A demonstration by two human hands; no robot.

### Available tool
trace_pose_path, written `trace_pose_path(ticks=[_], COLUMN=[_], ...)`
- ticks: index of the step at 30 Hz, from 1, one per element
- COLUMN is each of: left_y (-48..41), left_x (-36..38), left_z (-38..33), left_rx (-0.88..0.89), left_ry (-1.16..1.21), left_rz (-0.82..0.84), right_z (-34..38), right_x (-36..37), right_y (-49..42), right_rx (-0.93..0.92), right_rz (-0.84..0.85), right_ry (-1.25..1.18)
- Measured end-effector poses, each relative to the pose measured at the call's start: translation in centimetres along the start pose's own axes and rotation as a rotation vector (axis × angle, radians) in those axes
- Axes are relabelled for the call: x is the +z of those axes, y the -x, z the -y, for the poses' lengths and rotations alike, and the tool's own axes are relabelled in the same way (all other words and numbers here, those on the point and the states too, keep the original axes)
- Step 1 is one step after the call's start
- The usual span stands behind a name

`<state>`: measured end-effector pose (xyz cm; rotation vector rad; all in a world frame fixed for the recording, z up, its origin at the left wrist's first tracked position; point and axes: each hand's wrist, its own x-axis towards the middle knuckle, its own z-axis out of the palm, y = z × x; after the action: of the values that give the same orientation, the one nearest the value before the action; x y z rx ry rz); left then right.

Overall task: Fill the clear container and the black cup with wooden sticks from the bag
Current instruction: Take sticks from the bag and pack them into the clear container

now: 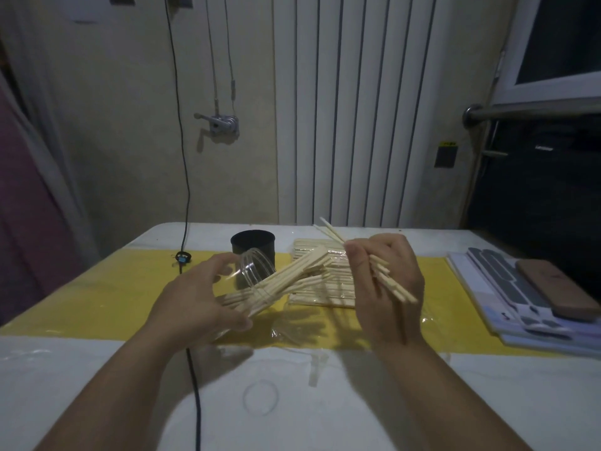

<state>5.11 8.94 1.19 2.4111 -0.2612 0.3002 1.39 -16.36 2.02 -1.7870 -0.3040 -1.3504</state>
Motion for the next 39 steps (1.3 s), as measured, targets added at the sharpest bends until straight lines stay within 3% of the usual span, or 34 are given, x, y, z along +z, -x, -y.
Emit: trace_pose_path(ticks=[5,17,26,33,39], left_y=[0.1,0.0,0.1,0.1,0.0], left_x=[0.3,0.2,0.2,0.1,0.1], left_z=[-0.2,-0.2,-0.6,-0.6,-0.5], left_rx=[0.016,0.005,0.036,0.035,0.032], left_ry=[-0.080,-0.098,-0.129,-0.138,-0.119], left_rz=[-0.017,-0.007,-0.008,-0.003,-0.005], right_z=[2.2,2.3,1.9,1.2,0.6], right_x=[-0.4,-0.3,0.0,0.4,0.8], right_y=[-1.0,-0.9,-0.8,-0.2,0.0], right_rx=[0.418,0.579,0.553,0.711,0.779], right_rz=[-0.097,0.064,0.200,0.569,0.332], right_ry=[-0.424,-0.411,-0.436,-0.404,-0.470])
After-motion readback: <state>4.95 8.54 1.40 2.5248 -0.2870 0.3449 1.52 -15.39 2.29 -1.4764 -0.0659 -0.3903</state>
